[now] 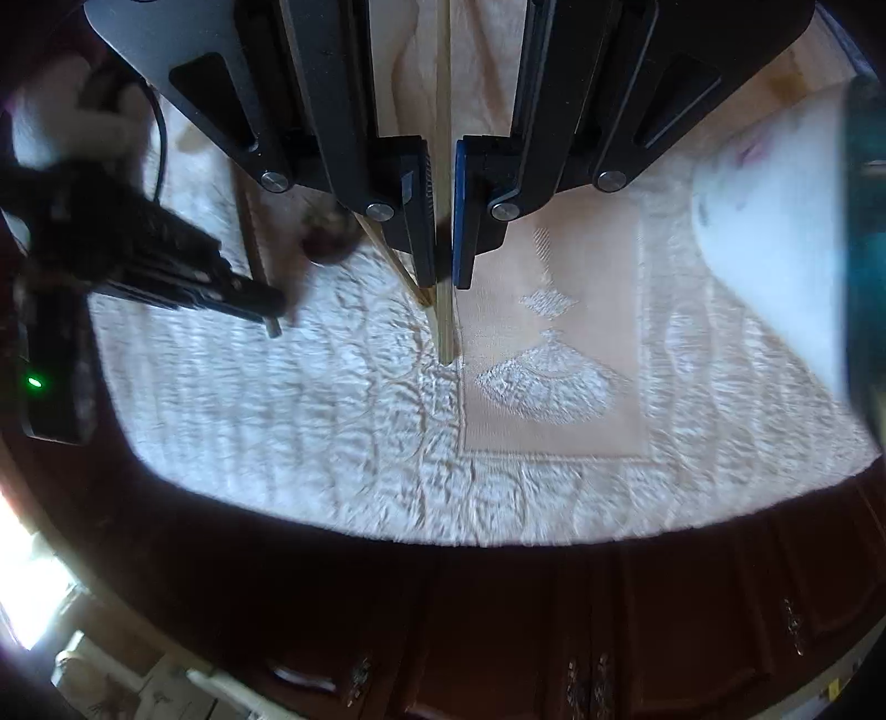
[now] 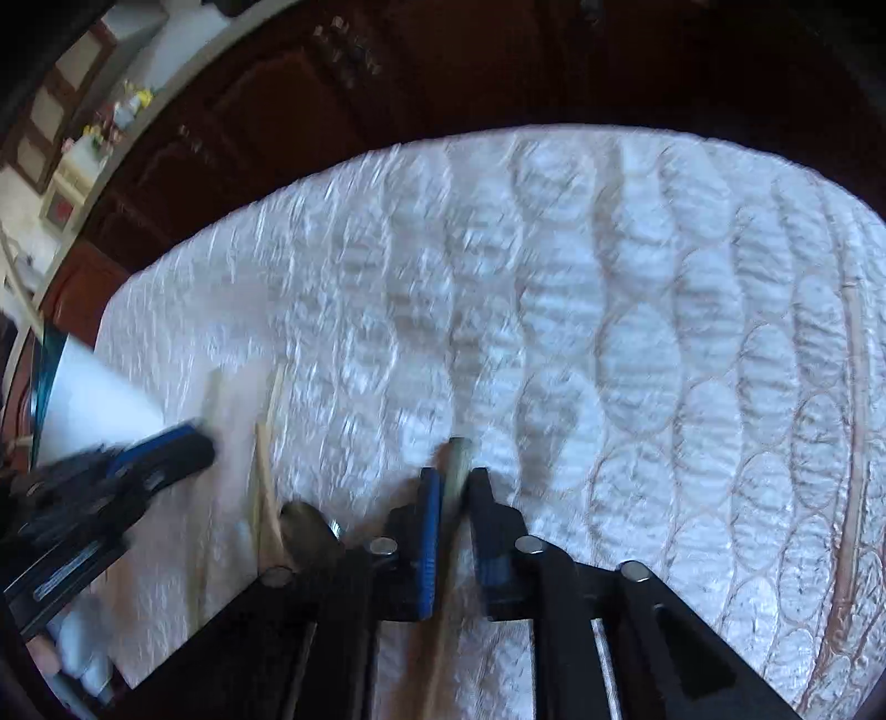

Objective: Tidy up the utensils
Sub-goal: 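Lift both chopsticks and carry them over the teal-lined cup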

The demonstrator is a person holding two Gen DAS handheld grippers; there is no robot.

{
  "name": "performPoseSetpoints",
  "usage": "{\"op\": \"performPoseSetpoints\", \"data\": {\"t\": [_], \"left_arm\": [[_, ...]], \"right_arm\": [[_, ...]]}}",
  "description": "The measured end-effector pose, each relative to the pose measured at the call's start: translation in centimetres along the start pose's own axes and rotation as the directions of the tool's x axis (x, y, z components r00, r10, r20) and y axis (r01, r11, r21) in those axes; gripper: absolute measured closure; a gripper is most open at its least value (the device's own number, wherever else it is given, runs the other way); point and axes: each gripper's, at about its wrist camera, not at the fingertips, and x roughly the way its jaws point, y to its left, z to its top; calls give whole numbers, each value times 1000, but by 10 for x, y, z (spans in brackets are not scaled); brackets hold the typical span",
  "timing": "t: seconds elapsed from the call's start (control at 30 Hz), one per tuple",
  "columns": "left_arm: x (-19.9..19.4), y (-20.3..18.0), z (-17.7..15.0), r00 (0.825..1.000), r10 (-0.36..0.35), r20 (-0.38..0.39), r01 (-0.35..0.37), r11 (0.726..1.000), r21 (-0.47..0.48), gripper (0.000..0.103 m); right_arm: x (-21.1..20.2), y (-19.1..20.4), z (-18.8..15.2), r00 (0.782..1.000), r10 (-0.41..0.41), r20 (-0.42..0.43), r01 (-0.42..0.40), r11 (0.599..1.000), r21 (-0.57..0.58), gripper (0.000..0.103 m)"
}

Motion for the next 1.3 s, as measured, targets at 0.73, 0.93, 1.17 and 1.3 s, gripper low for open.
{"op": "performPoseSetpoints", "data": {"t": [0.73,0.93,1.17,1.3], "left_arm": [[-194,57,-51,952,-118,281,128,992,-19,99],[-250,77,-40,916,-91,391,113,993,-32,99],[-297,108,-18,865,14,502,23,997,-68,99],[-301,126,-4,847,73,527,-23,995,-101,99]], "right_arm": [[-206,65,-43,941,111,319,-40,975,-220,96],[-230,106,-27,917,170,361,-61,954,-295,96],[-250,176,8,868,289,403,-120,911,-396,96],[-245,215,29,848,327,416,-134,894,-428,96]]}}
